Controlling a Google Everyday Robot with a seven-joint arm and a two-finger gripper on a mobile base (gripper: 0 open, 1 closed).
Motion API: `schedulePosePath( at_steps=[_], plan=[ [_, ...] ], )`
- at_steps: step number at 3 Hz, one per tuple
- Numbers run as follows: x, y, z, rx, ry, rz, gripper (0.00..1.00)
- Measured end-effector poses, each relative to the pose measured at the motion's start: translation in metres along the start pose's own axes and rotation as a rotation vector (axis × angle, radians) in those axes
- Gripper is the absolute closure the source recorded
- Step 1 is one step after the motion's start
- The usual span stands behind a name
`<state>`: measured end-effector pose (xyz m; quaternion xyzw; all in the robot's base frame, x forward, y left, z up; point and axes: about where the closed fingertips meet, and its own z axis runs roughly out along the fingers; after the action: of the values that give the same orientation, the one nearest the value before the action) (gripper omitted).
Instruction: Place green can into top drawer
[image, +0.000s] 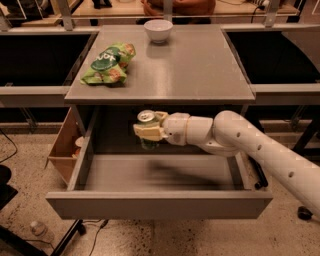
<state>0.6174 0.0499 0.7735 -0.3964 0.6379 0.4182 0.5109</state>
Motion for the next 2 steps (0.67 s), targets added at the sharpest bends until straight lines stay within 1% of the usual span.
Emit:
schedulePosePath(
  at_steps=[1, 2],
  plan=[
    [0.035, 0.009, 0.022, -0.049, -0.002, 0.028, 1.0],
    [0.063, 0.015, 0.04, -0.074, 0.005, 0.044, 1.0]
  ],
)
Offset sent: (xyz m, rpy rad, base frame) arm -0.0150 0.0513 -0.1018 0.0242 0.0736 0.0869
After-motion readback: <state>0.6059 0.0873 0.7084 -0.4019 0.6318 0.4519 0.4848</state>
